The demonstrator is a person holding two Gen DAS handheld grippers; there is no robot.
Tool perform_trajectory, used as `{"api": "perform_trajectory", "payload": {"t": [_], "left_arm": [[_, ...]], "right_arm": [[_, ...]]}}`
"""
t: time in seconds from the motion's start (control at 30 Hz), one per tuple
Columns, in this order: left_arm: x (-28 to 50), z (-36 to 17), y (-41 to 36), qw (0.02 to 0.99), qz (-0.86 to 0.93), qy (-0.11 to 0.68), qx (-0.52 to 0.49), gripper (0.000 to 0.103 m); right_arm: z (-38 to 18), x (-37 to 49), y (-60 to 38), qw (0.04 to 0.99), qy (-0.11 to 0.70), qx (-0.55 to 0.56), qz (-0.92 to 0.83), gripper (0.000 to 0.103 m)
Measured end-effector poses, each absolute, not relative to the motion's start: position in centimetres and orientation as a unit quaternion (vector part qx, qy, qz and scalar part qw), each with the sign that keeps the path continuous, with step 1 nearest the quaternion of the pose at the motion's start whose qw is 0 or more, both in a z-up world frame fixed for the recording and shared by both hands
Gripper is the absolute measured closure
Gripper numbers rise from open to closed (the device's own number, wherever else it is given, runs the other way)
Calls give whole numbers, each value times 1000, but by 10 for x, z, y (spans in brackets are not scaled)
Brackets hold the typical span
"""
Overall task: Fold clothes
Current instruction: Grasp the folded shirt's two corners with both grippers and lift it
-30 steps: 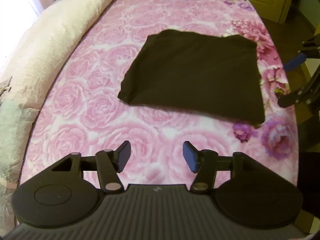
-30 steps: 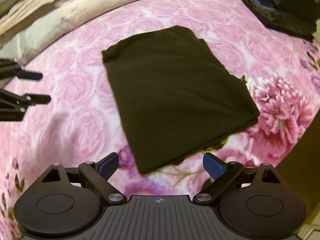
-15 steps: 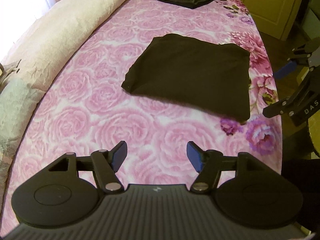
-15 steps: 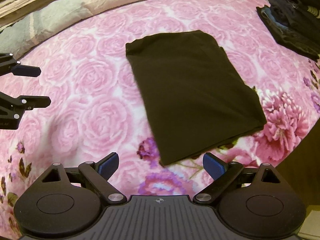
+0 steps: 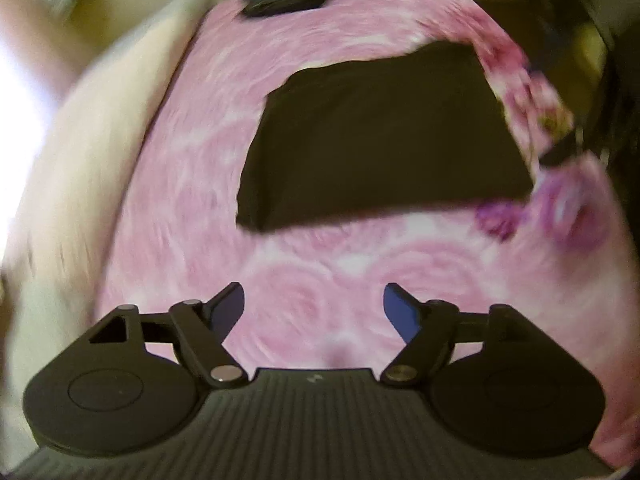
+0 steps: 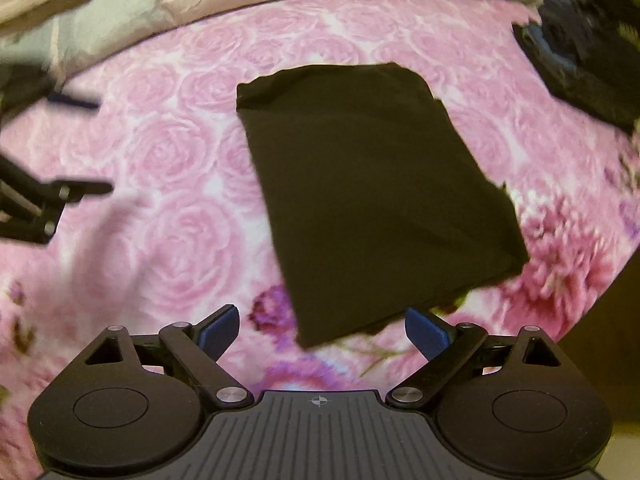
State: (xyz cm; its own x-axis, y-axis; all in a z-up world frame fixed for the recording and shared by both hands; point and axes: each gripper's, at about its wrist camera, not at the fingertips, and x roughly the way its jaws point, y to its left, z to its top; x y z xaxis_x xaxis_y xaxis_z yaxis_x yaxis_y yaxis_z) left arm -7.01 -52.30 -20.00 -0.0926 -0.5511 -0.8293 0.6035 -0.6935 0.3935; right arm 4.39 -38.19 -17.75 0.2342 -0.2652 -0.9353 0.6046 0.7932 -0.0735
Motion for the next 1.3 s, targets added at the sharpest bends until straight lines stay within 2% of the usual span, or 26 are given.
{"api": "perform_trajectory", "payload": {"t": [0.1, 0.13, 0.17, 0.33, 0.4, 0.43, 0.5, 0.67, 0.7, 0.73, 0.77, 0.83, 1.13, 1.2, 1.23, 1.3], "left_arm": [[-82, -221, -532, 350, -736, -71, 575, 29], [-86, -230, -537, 335, -735, -101, 581, 29], [-90, -240, -543, 318, -734, -128, 587, 29], [-94, -285, -570, 250, -730, -252, 584, 30], [-90, -302, -582, 222, -725, -291, 584, 36], [-86, -309, -589, 210, -722, -307, 583, 40], [-78, -320, -602, 193, -717, -334, 580, 43], [-71, -332, -622, 140, -717, -383, 565, 41], [-69, -334, -624, 127, -718, -390, 562, 43], [-68, -335, -625, 115, -720, -394, 560, 55], [-67, -335, -626, 105, -722, -391, 561, 76], [-65, -332, -629, 94, -729, -376, 564, 87], [-64, -307, -642, 111, -757, -327, 554, 90], [-64, -308, -641, 110, -757, -328, 554, 90], [-62, -309, -636, 110, -757, -328, 554, 90], [-62, -308, -631, 114, -759, -322, 554, 90]], "right_arm": [[-195, 55, -375, 780, 558, 98, -266, 13], [-202, 59, -373, 782, 561, 80, -261, 22], [-210, 62, -371, 782, 565, 67, -254, 24], [-244, 72, -371, 787, 563, 38, -249, 24], [-255, 74, -373, 788, 561, 36, -250, 24], [-260, 75, -375, 787, 562, 38, -251, 24], [-265, 75, -378, 786, 561, 42, -256, 24], [-270, 76, -385, 787, 555, 47, -268, 24], [-271, 76, -385, 786, 553, 49, -271, 24], [-271, 77, -385, 787, 551, 49, -274, 24], [-272, 79, -385, 788, 547, 48, -278, 24], [-273, 82, -384, 790, 540, 41, -286, 24], [-296, 98, -367, 781, 531, -72, -321, 24], [-293, 88, -370, 774, 534, -84, -330, 42], [-290, 84, -372, 771, 535, -82, -335, 43], [-283, 74, -377, 775, 534, -81, -328, 60]]}}
